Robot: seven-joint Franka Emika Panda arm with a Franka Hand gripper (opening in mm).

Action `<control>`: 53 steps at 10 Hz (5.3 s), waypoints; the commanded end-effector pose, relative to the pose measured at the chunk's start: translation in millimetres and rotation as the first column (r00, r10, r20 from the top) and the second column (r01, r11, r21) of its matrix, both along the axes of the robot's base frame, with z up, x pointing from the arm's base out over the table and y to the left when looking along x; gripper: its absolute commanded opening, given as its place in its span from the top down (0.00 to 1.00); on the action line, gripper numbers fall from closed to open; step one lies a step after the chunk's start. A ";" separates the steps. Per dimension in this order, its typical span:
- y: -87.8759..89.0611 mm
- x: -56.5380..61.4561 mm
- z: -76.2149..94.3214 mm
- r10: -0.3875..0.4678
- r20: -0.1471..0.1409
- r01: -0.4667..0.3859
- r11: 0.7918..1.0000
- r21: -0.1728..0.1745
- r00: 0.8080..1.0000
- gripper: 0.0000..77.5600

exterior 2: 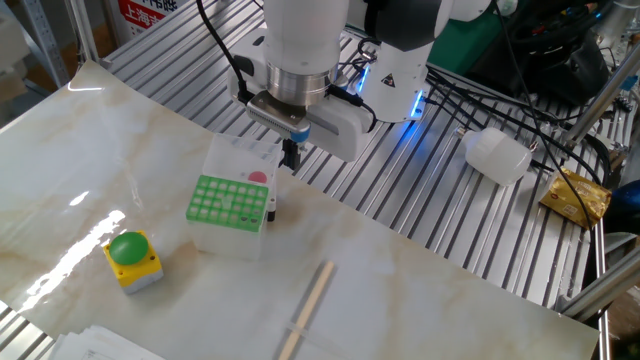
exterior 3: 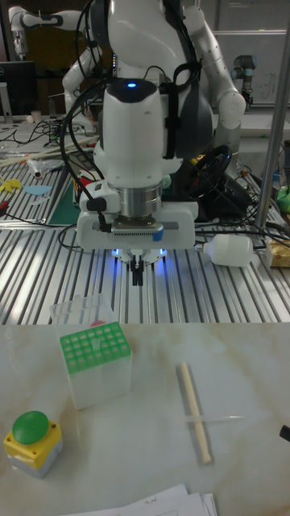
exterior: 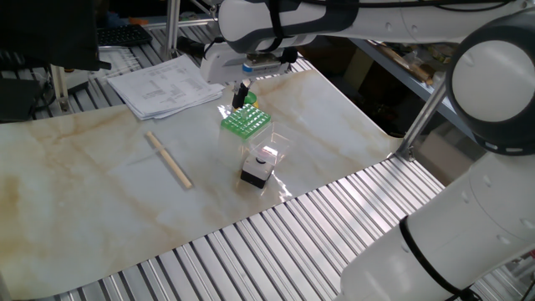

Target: Insert a large pipette tip into the holder for large pipette tips

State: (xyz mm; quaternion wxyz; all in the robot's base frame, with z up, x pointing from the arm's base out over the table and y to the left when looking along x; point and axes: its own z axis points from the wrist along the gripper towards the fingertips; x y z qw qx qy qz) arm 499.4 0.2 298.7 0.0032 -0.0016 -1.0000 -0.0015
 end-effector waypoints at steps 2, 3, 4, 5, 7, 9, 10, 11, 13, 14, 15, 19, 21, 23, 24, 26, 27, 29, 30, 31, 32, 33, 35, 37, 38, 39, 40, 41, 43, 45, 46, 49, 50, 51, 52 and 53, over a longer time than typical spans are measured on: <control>0.3 0.8 1.1 -0.366 -0.072 0.369 0.929 0.035 0.928 1.00; 1.9 4.2 3.7 -0.382 -0.075 0.385 0.922 0.037 0.921 1.00; 4.5 8.0 6.7 -0.397 -0.078 0.401 0.915 0.037 0.914 1.00; 10.4 12.5 9.9 -0.418 -0.081 0.422 0.906 0.034 0.905 1.00; 20.6 18.9 14.2 -0.460 -0.086 0.464 0.885 0.030 0.884 1.00; 24.5 23.3 16.4 -0.473 -0.094 0.477 0.878 0.035 0.876 1.00; 28.3 28.3 18.8 -0.484 -0.097 0.490 0.871 0.042 0.870 1.00; 30.7 32.4 19.8 -0.493 -0.098 0.499 0.866 0.041 0.864 1.00; 31.3 39.7 21.5 -0.496 -0.096 0.502 0.864 0.044 0.863 1.00; 31.3 43.9 21.7 -0.501 -0.100 0.507 0.860 0.048 0.859 1.00; 31.3 48.9 20.7 -0.502 -0.101 0.509 0.859 0.051 0.859 1.00; 31.2 54.3 19.4 -0.525 -0.100 0.532 0.846 0.049 0.845 1.00; 31.2 54.3 19.4 -0.534 -0.081 0.539 0.840 0.060 0.842 1.00; 31.2 54.3 19.4 -0.544 -0.062 0.548 0.834 0.068 0.837 1.00; 31.2 54.3 19.4 -0.550 -0.061 0.553 0.830 0.068 0.833 1.00; 31.2 54.3 19.4 -0.564 -0.067 0.568 0.821 0.067 0.823 1.00; 31.2 54.3 19.4 -0.595 -0.065 0.598 0.799 0.059 0.801 1.00; 31.2 54.3 19.4 -0.649 -0.064 0.651 0.757 0.049 0.759 1.00; 31.2 54.3 19.4 -0.673 -0.067 0.676 0.732 0.085 0.737 1.00; 31.2 54.3 19.4 -0.682 -0.073 0.686 0.722 0.094 0.728 1.00; 31.2 54.3 19.4 -0.697 -0.079 0.702 0.707 0.088 0.712 1.00; 32.0 55.0 18.7 -0.715 -0.077 0.719 0.690 0.082 0.695 1.00; 40.5 61.7 11.6 -0.749 -0.087 0.754 0.652 0.081 0.657 1.00; 49.0 67.9 4.0 -0.781 -0.076 0.784 0.616 0.076 0.620 1.00; 55.4 72.4 -2.7 -0.807 -0.069 0.810 0.582 0.066 0.586 1.00; 58.0 73.7 -7.3 -0.823 -0.075 0.826 0.559 0.065 0.563 1.00; 59.7 73.2 -11.5 -0.825 -0.074 0.828 0.556 0.065 0.560 1.00; 61.1 72.3 -22.0 -0.835 -0.075 0.838 0.542 0.065 0.546 1.00; 62.7 69.9 -39.5 -0.847 -0.070 0.849 0.523 0.072 0.527 1.00; 63.9 72.8 -50.0 -0.861 -0.070 0.864 0.499 0.072 0.503 1.00; 65.2 79.2 -61.4 -0.874 -0.072 0.876 0.477 0.071 0.481 1.00; 69.0 88.9 -83.4 -0.890 -0.077 0.893 0.445 0.069 0.449 1.00; 70.8 91.3 -90.5 -0.895 -0.079 0.898 0.434 0.069 0.439 1.00; 73.3 93.9 -99.6 -0.901 -0.080 0.904 0.421 0.069 0.426 1.00; 75.9 96.6 -110.3 -0.907 -0.080 0.910 0.410 0.070 0.414 1.00; 76.4 97.4 -113.2 -0.908 -0.080 0.911 0.406 0.071 0.411 1.00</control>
